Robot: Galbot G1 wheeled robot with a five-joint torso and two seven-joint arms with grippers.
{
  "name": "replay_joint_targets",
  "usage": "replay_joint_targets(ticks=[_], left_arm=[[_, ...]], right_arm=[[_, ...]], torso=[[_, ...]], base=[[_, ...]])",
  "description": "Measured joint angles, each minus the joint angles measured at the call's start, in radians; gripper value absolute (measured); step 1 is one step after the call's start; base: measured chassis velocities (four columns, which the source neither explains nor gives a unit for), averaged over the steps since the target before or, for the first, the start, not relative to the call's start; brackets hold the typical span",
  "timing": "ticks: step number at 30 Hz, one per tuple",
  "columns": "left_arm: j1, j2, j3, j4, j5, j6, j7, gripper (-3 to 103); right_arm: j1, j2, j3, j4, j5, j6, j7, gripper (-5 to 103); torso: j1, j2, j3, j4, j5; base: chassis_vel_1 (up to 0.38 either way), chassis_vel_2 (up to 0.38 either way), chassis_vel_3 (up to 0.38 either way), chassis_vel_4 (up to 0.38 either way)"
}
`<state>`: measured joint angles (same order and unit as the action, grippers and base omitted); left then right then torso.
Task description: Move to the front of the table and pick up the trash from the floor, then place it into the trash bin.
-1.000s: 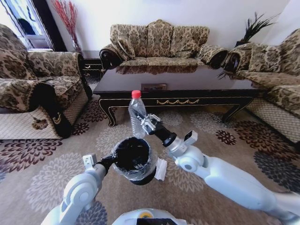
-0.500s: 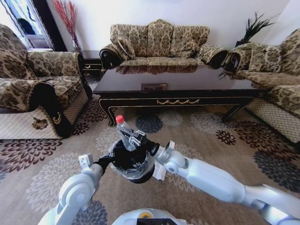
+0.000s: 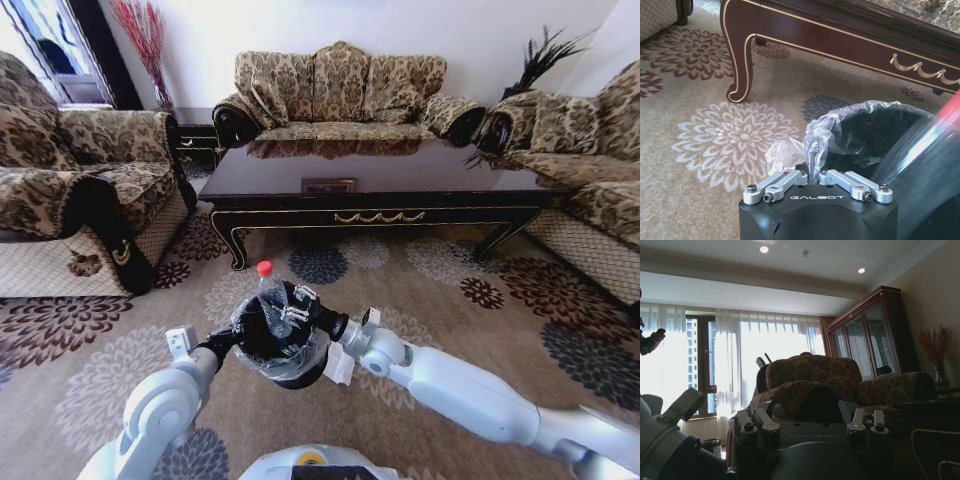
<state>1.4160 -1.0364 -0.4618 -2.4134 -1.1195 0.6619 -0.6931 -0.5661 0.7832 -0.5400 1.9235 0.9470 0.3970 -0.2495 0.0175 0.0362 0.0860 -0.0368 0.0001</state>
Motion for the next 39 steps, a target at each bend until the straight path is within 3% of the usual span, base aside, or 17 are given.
replay_joint_targets(ticks=[3,6,16,21,24,28,29,31,33,39], left_arm=[[-0.001,0.001,0.0,0.0,0.0,0.0,0.0,4],[-0.002,0.001,-0.003,0.0,-0.001,-0.001,0.0,4],[0.005,0.024,-0.044,-0.006,-0.016,-0.001,-0.019,4],[0.012,0.036,-0.072,-0.022,-0.035,0.002,-0.038,4],[0.017,0.047,-0.094,-0.037,-0.052,0.006,-0.046,4],[0.019,0.055,-0.12,-0.052,-0.078,0.009,-0.056,4],[0.02,0.06,-0.135,-0.059,-0.088,0.009,-0.058,4],[0.021,0.062,-0.144,-0.062,-0.091,0.009,-0.058,4],[0.021,0.069,-0.163,-0.071,-0.103,0.009,-0.059,4],[0.016,0.074,-0.196,-0.087,-0.121,0.01,-0.059,4]], right_arm=[[-0.008,-0.011,0.013,0.011,-0.001,0.0,0.0,88],[-0.014,-0.014,0.029,0.018,0.002,-0.001,0.0,97],[-0.032,-0.049,0.143,0.04,0.042,-0.02,0.025,100],[-0.064,-0.091,0.235,0.044,0.017,-0.081,0.127,100],[-0.112,-0.135,0.284,0.039,-0.013,-0.158,0.271,100],[-0.164,-0.156,0.314,0.018,-0.036,-0.212,0.362,100],[-0.201,-0.163,0.328,0.009,-0.037,-0.25,0.423,100],[-0.22,-0.167,0.331,0.008,-0.03,-0.275,0.461,100],[-0.268,-0.17,0.33,0.005,-0.001,-0.34,0.558,100],[-0.331,-0.139,0.257,-0.032,0.06,-0.415,0.676,100]], torso=[[0.0,0.0,0.0,0.0,0.0],[0.0,0.0,0.0,0.0,0.0],[0.0,0.0,0.0,0.0,0.0],[0.0,0.0,0.0,0.0001,0.0],[0.0,0.0,0.0,-0.0001,-0.0001],[0.0,0.0,0.0,0.0,0.0001],[0.0,0.0,0.0,-0.0001,0.0],[0.0,0.0,0.0,-0.0001,0.0002],[0.0,0.0,0.0,-0.0001,0.0],[0.0,0.0,0.0,-0.0002,-0.0001]], base=[[0.0,0.0,0.0,0.0],[0.0,0.0,0.0,0.0],[0.0,0.0,0.0,0.0],[0.0,0.0,0.0,0.0],[0.0,0.0,0.0,0.0],[0.0,0.0,0.0,0.0],[0.0,0.0,0.0,0.0],[0.0,0.0,0.0,0.0],[0.0,0.0,0.0,0.0],[0.0,0.0,0.0,0.0]])
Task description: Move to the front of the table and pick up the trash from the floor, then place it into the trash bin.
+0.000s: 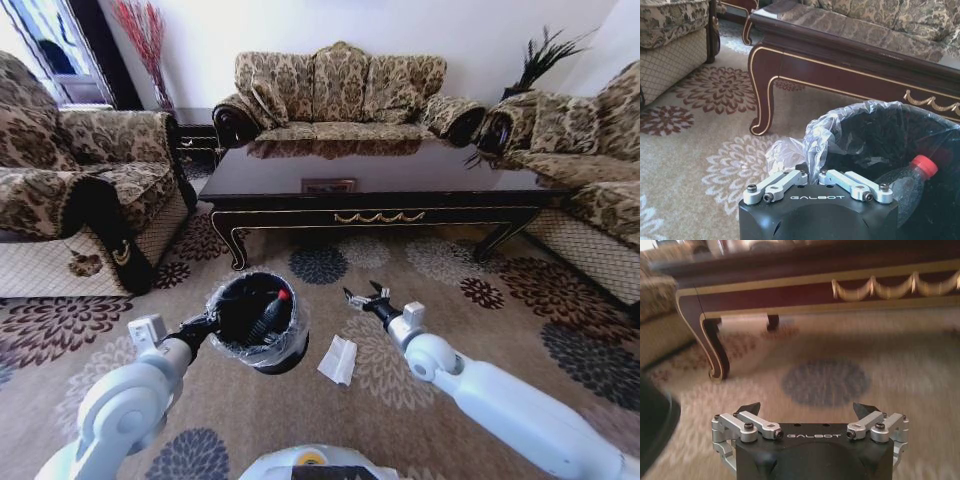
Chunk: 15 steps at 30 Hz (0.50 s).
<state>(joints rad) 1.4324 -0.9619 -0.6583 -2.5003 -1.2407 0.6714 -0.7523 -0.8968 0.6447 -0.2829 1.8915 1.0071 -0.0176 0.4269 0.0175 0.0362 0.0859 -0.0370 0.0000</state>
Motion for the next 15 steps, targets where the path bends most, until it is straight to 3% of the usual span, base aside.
replay_joint_targets(ticks=[2,4,11,15], left_arm=[[0.0,0.0,-0.001,0.0,0.0,0.0,0.0,4],[-0.003,-0.003,-0.006,0.001,0.0,0.0,0.0,4],[-0.002,-0.002,-0.021,0.007,0.002,0.0,0.002,4],[-0.001,0.008,-0.045,0.008,0.0,0.0,0.002,4]], right_arm=[[0.0,0.008,-0.016,-0.004,0.012,-0.007,0.017,100],[0.006,0.055,-0.089,-0.03,0.065,-0.038,0.087,100],[0.028,0.168,-0.228,-0.103,0.143,-0.107,0.205,100],[0.029,0.213,-0.274,-0.154,0.14,-0.127,0.237,100]], torso=[[0.0,0.0,0.0,0.0001,0.0],[0.0,0.0,0.0,0.0003,0.0001],[0.0,0.0,0.0,0.0003,0.0],[0.0,0.0,0.0,0.0002,-0.0002]], base=[[0.0,0.0,0.0,0.0],[0.0,0.0,0.0,0.0],[0.0,0.0,0.0,0.0],[0.0,0.0,0.0,0.0]])
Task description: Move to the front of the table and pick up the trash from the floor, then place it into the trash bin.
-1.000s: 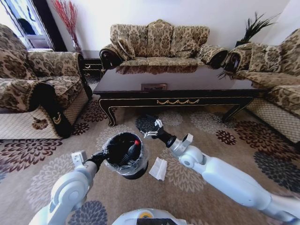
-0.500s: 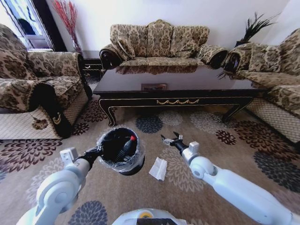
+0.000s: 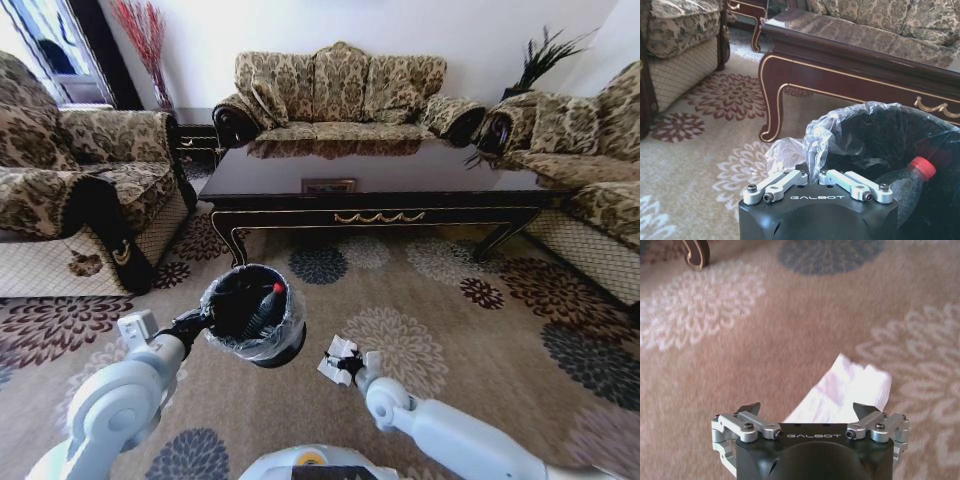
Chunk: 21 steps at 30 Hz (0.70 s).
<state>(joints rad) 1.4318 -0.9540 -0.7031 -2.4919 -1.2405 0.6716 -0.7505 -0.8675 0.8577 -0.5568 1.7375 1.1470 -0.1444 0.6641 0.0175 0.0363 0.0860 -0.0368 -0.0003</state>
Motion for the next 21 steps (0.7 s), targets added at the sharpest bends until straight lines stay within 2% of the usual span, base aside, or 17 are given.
replay_joint_targets(ticks=[9,16,21], left_arm=[[0.001,0.009,-0.004,-0.005,-0.004,0.0,0.0,4],[-0.005,0.015,0.0,-0.008,-0.004,-0.001,0.0,4],[-0.01,0.021,0.001,-0.003,-0.003,-0.001,0.0,4]], right_arm=[[0.013,0.105,0.008,-0.2,-0.058,0.001,-0.003,100],[0.021,0.156,0.031,-0.331,-0.106,0.033,-0.032,100],[0.024,0.18,0.039,-0.359,-0.112,0.049,-0.054,100]], torso=[[0.0,0.0,0.0,0.0,0.0001],[0.0,0.0,0.0,-0.0001,0.0002],[0.0,0.0,0.0,0.0,0.0002]], base=[[0.0,0.0,0.0,0.0],[0.0,0.0,0.0,0.0],[0.0,0.0,0.0,0.0]])
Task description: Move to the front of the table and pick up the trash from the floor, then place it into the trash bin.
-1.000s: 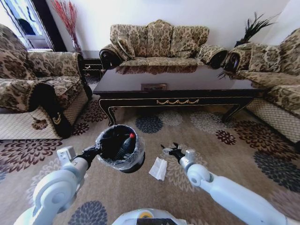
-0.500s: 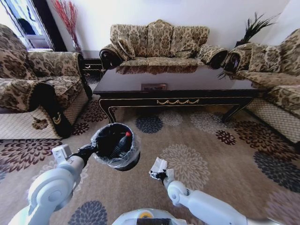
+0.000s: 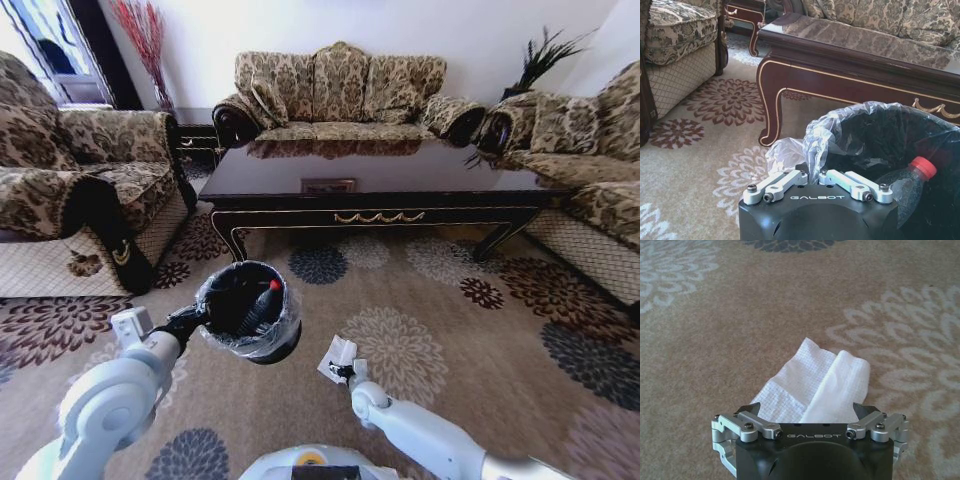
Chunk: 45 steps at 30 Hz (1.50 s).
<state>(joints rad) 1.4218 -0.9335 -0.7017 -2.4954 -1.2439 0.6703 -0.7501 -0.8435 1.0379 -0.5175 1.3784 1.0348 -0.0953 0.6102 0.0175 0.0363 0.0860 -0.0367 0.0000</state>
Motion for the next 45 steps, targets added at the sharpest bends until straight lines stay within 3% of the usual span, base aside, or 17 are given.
replay_joint_targets(ticks=[7,8,10,16,19,24,26,28,29,32,34,37,45], left_arm=[[-0.007,0.002,0.011,0.005,0.001,-0.001,0.0,4],[-0.008,0.003,0.012,0.006,0.001,-0.001,0.0,4],[-0.009,0.004,0.012,0.006,0.001,-0.002,0.0,4],[-0.011,0.001,0.022,0.007,0.003,-0.002,0.0,4],[-0.011,0.0,0.026,0.007,0.004,-0.002,0.0,4],[-0.01,0.001,0.027,0.006,0.005,-0.002,0.0,4],[-0.009,0.001,0.027,0.006,0.005,-0.002,0.0,4],[-0.008,0.002,0.027,0.004,0.005,-0.003,0.0,4],[-0.008,0.002,0.027,0.004,0.005,-0.003,0.0,4],[-0.004,0.005,0.02,0.001,0.006,-0.003,0.0,4],[-0.003,0.005,0.018,0.0,0.006,-0.004,0.0,4],[-0.001,0.005,0.017,-0.001,0.007,-0.004,0.0,4],[-0.008,0.004,0.022,0.009,0.01,-0.007,-0.001,4]], right_arm=[[0.0,0.017,-0.007,-0.026,-0.014,0.001,-0.013,101],[-0.003,0.018,-0.008,-0.033,-0.019,0.001,-0.014,95],[-0.005,0.018,-0.009,-0.036,-0.023,0.001,-0.015,95],[-0.01,0.004,-0.003,-0.051,-0.044,0.0,-0.024,69],[-0.011,-0.005,0.001,-0.047,-0.046,0.0,-0.024,63],[-0.02,-0.019,0.006,-0.032,-0.056,0.001,-0.026,37],[-0.021,-0.021,0.006,-0.03,-0.057,0.001,-0.026,37],[-0.023,-0.025,0.006,-0.028,-0.062,0.001,-0.026,26],[-0.023,-0.025,0.006,-0.028,-0.062,0.001,-0.026,26],[-0.024,-0.034,0.01,-0.02,-0.067,0.004,-0.026,9],[-0.025,-0.037,0.011,-0.016,-0.068,0.005,-0.026,9],[-0.033,-0.06,0.022,0.017,-0.072,0.022,-0.033,1],[-0.058,-0.138,0.096,0.182,-0.068,0.041,-0.045,0]], torso=[[0.0,0.0,0.0,0.0,0.0],[0.0,0.0,0.0,-0.0001,0.0],[0.0,0.0,0.0,-0.0001,0.0],[0.0,0.0,0.0,-0.0001,0.0],[0.0,0.0,0.0,-0.0001,0.0],[0.0,0.0,0.0,-0.0001,0.0001],[0.0,0.0,0.0,-0.0001,0.0],[0.0,0.0,0.0,-0.0001,0.0001],[0.0,0.0,0.0,-0.0001,0.0001],[0.0,0.0,0.0,0.0,0.0001],[0.0,0.0,0.0,0.0,0.0001],[0.0,0.0,0.0,-0.0001,0.0001],[0.0,0.0,0.0,-0.0001,0.0002]], base=[[0.0,0.0,0.0,0.0],[0.0,0.0,0.0,0.0],[0.0,0.0,0.0,0.0],[0.0,0.0,0.0,0.0],[0.0,0.0,0.0,0.0],[0.0,0.0,0.0,0.0],[0.0,0.0,0.0,0.0],[0.0,0.0,0.0,0.0],[0.0,0.0,0.0,0.0],[0.0,0.0,0.0,0.0],[0.0,0.0,0.0,0.0],[0.0,0.0,0.0,0.0],[0.0,0.0,0.0,0.0]])
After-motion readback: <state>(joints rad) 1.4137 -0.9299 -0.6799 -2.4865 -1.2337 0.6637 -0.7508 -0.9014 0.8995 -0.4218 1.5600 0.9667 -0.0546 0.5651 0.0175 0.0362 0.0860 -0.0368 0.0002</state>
